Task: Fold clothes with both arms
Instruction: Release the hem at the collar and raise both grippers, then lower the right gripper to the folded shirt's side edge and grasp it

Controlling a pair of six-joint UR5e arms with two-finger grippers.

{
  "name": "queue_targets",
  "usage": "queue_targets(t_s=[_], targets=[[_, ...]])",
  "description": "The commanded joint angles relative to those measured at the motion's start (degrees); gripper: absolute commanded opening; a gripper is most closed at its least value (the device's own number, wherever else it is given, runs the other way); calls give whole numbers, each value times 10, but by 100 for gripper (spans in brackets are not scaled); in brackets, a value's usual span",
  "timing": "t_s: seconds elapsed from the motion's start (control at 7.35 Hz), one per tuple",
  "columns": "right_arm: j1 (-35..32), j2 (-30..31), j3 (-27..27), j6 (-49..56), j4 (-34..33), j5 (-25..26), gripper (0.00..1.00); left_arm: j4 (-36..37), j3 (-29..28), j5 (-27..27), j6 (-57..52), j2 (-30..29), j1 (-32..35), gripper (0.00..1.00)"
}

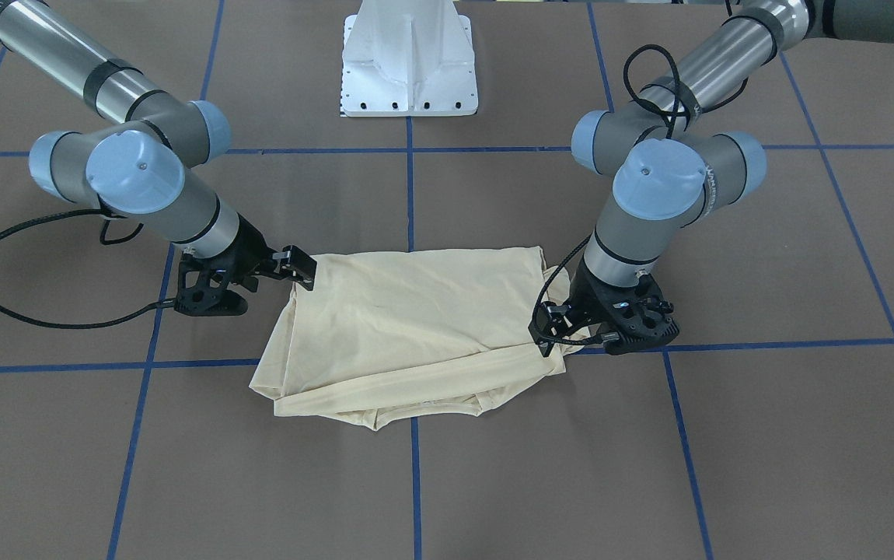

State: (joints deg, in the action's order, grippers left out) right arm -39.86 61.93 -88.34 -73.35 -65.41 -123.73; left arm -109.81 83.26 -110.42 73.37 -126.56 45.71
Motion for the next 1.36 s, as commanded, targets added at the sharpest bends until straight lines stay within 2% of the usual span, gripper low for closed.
queue_targets(t_s=[0.0, 0.41, 1.09, 1.22], targets=[[18, 1, 0, -4, -9, 8, 99, 0, 10, 1, 2, 1, 1, 99], [29, -2, 4, -4, -17, 8, 93, 3, 28, 2, 2, 5, 1, 99], [30, -3, -2, -4, -17, 8, 93, 2, 26, 1, -4, 19, 0, 99], [30, -3, -2, -4, -21, 8, 89, 2, 25, 1, -4, 23, 0, 99]])
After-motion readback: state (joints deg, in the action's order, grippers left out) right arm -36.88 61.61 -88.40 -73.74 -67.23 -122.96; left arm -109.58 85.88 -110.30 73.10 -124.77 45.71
